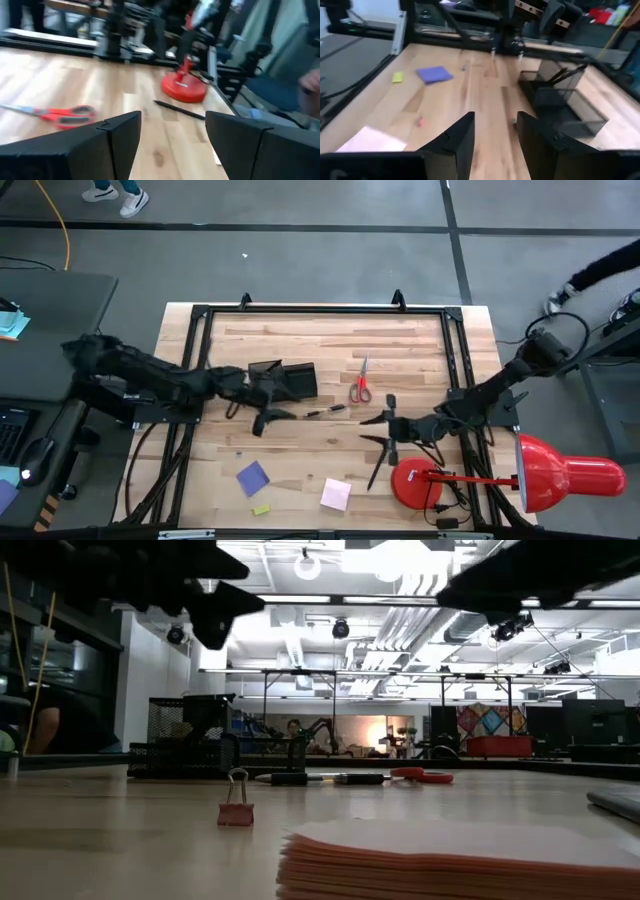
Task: Pick and place office supplies into organizer
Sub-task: Put the pen black into the desk organizer
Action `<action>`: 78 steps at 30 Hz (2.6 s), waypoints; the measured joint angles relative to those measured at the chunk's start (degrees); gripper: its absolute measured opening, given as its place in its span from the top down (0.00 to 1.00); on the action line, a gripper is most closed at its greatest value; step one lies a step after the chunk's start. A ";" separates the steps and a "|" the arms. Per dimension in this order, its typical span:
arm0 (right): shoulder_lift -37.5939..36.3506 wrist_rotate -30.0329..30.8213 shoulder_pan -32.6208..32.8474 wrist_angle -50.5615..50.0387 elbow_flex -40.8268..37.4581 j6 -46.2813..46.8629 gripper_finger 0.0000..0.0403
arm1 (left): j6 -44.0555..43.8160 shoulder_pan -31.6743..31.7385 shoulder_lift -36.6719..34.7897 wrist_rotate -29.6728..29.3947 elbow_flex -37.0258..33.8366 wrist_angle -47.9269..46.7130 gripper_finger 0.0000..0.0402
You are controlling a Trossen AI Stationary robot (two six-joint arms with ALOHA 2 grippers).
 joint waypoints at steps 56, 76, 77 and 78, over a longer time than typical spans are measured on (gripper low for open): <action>-0.13 -31.78 -3.49 4.02 -18.06 1.62 0.66 | 0.04 -0.36 11.53 -3.40 3.17 13.86 0.48; 11.58 -34.16 -5.61 12.42 -18.01 -1.05 0.66 | 0.93 -0.36 11.53 -3.39 3.16 13.86 0.48; 12.79 -34.64 -5.72 13.76 -18.01 -1.36 0.66 | 0.92 -0.36 11.53 -3.38 3.17 13.86 0.48; 14.24 -34.80 -5.72 14.67 -18.01 -1.56 0.66 | 0.92 -0.36 11.53 -3.38 3.17 13.86 0.48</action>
